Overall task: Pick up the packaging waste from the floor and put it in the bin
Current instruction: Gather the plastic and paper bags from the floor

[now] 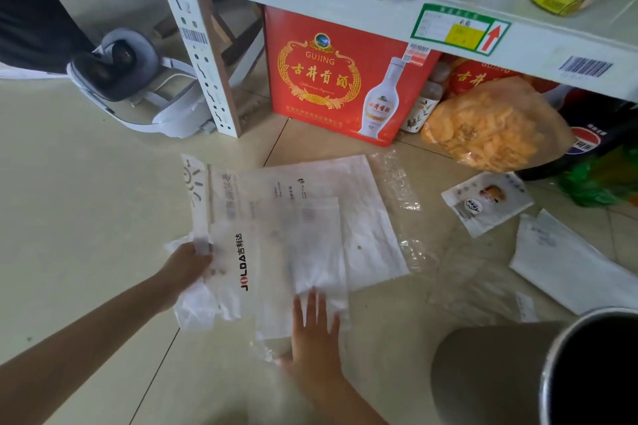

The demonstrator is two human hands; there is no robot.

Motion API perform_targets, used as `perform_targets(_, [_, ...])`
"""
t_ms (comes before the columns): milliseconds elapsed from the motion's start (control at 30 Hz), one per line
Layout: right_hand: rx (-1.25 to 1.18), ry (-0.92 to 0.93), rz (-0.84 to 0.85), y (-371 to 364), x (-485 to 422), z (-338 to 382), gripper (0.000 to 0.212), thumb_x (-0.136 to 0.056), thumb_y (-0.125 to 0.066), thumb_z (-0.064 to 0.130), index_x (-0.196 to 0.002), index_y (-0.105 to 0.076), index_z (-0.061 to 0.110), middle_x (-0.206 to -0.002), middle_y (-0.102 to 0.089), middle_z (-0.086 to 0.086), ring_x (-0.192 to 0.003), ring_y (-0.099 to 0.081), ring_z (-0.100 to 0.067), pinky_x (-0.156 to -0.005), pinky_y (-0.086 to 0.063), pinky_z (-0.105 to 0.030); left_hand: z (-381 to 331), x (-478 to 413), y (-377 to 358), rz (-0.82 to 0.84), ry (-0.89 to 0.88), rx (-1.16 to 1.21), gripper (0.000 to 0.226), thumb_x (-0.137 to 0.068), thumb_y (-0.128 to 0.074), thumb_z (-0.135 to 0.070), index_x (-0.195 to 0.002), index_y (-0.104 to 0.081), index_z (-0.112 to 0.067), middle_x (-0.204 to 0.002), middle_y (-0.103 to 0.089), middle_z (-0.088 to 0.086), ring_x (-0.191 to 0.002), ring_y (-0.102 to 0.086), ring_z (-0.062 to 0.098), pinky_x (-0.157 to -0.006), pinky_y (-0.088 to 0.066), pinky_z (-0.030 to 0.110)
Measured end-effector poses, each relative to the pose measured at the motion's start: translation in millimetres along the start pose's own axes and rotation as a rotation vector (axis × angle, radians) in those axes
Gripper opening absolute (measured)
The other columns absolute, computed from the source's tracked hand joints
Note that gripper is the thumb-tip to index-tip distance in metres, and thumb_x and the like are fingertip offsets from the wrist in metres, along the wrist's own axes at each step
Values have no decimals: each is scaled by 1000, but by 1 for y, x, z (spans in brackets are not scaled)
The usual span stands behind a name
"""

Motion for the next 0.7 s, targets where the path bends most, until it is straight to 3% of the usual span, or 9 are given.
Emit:
perform_targets(67, [107,13,-118,-2,-5,3,79,-23,-87,63,-91,-80,21,-100,-78,-8,-93,-75,-23,-69,-63,-35,-1,1,-2,-18,-17,-25,32,-87,-39,2,-74,-64,-14,-60,-66,5,-58,-52,22,-58,-40,29])
perform_targets(133, [165,46,-242,6,-11,4,27,-50,-82,37,-75,-81,26,-86,-81,-1,-81,-77,-18,-62,-63,-26,0,0,-1,-22,-15,-3,32,-86,-39,4,-75,-64,-12,-63,-65,8,-61,-53,23,-59,-41,29])
perform_targets(200, [121,60,-247,12,-13,-1,10,-57,-72,30,-64,-79,28,-75,-80,3,-71,-77,-12,-57,-60,-19,3,0,0,-29,-7,-4,30,-86,-39,4,-79,-65,-7,-65,-65,9,-65,-54,24,-62,-41,30])
perform_targets(267, [-21,65,-211,28,-14,-6,21,-50,-87,34,-64,-75,25,-67,-76,4,-65,-74,-9,-55,-58,-16,2,-1,-1,-26,-9,-10,27,-87,-39,4,-86,-65,-1,-67,-65,11,-70,-54,26,-67,-42,32])
perform_targets(300, [-89,54,-218,37,-14,-10,19,-64,-83,32,-76,-72,23,-73,-75,3,-72,-73,-11,-62,-57,-20,0,1,-1,-25,-7,-5,27,-87,-38,3,-88,-65,-1,-69,-65,11,-72,-55,26,-69,-42,33])
perform_targets(400, [-447,75,-278,65,-14,2,21,-101,-39,21,-112,-56,20,-108,-69,-2,-101,-65,-23,-82,-50,-34,-10,10,-5,9,-29,65,28,-88,-39,4,-86,-65,-7,-73,-65,14,-78,-57,28,-73,-44,36])
perform_targets(533, [-728,185,-267,96,-10,55,32,-104,-31,21,-129,-51,24,-124,-66,-4,-112,-63,-23,-90,-49,-29,-34,34,-25,78,-70,187,31,-85,-49,-26,-94,-66,-2,-78,-67,16,-73,-62,29,-81,-50,54])
perform_targets(633, [-634,273,-224,113,-7,94,31,-101,-40,13,-131,-49,7,-131,-57,-15,-117,-57,-34,-98,-51,-44,-56,49,-29,143,2,242,59,-77,-39,-73,-78,-67,-20,-54,-65,-2,-47,-59,16,-54,-49,33])
perform_targets(700, [-561,374,-222,124,-2,106,34,-95,-50,5,-128,-50,-3,-130,-54,-23,-115,-54,-40,-100,-47,-50,-68,54,-20,101,-30,187,57,-74,-46,-72,-73,-66,-19,-46,-61,-7,-39,-55,11,-44,-43,25])
Point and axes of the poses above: each hand's wrist, its own x-axis away from the middle knuckle, its own y-axis out of the back of the hand, z = x × y, the point moved 7 cm from there along -x, towards the middle knuckle
